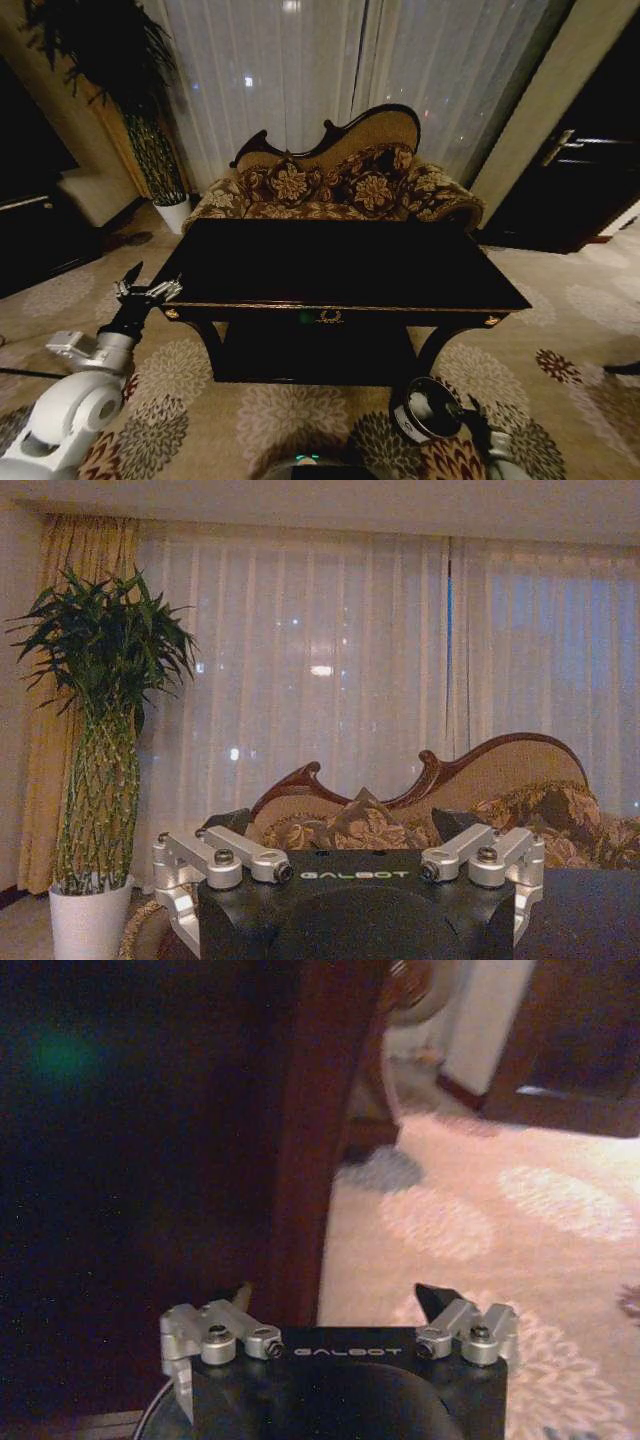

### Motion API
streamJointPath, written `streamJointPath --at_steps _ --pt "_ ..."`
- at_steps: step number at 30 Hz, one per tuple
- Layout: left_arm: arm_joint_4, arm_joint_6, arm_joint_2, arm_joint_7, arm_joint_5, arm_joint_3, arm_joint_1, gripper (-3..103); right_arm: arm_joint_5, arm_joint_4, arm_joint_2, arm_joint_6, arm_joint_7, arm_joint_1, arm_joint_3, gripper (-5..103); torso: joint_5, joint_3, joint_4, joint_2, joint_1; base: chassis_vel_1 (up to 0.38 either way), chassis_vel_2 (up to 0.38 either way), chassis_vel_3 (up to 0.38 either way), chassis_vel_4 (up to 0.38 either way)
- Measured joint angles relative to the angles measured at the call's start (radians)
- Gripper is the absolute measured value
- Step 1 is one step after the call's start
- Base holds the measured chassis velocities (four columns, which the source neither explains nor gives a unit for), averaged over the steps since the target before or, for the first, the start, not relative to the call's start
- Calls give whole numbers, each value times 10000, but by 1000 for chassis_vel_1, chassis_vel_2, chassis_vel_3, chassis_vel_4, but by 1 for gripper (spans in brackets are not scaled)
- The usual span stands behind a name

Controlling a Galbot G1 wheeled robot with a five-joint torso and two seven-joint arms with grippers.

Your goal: Move to the front of the table and place the trash on the table into the trash bin.

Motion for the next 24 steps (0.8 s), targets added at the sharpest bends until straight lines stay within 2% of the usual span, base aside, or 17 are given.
streamJointPath --at_steps 2,3,4,6,9,11,13,14,22,24 --pt "0 0 0 1 0 0 0 100 125 338 65 9 -202 -333 350 95 -1 -1 2 0 0 0 0 0 0" --pt "0 0 0 -2 0 0 0 100 161 459 96 30 -323 -474 487 98 -2 0 3 0 0 0 0 0 0" --pt "0 0 0 0 0 0 0 100 193 1001 334 321 -1004 -1274 1225 100 2 -1 2 2 0 0 0 0 0" --pt "0 0 0 -2 0 -1 0 100 194 1172 437 457 -1219 -1526 1433 100 1 0 1 1 0 0 0 0 0" --pt "0 0 0 1 0 0 0 100 274 2306 1146 1265 -2489 -2891 2440 100 3 -1 -6 2 -3 0 0 0 0" --pt "0 0 0 0 0 0 0 100 357 2486 1230 1341 -2660 -3027 2559 100 3 -2 -6 2 -3 0 0 0 0" --pt "0 0 0 0 0 0 0 100 924 3310 1592 1564 -3671 -3550 3168 100 3 -1 -1 2 -3 0 0 0 0" --pt "0 0 0 1 0 0 0 100 1088 3596 1696 1604 -3866 -3692 3406 100 2 -1 0 2 -3 0 0 0 0" --pt "0 0 0 0 0 0 0 100 2108 5586 1824 1355 -3630 -4398 4514 100 3 0 0 2 -2 0 0 0 0" --pt "0 0 0 0 0 0 0 100 2580 6627 1824 1090 -3212 -4632 4993 100 2 0 1 2 -3 0 0 0 0"
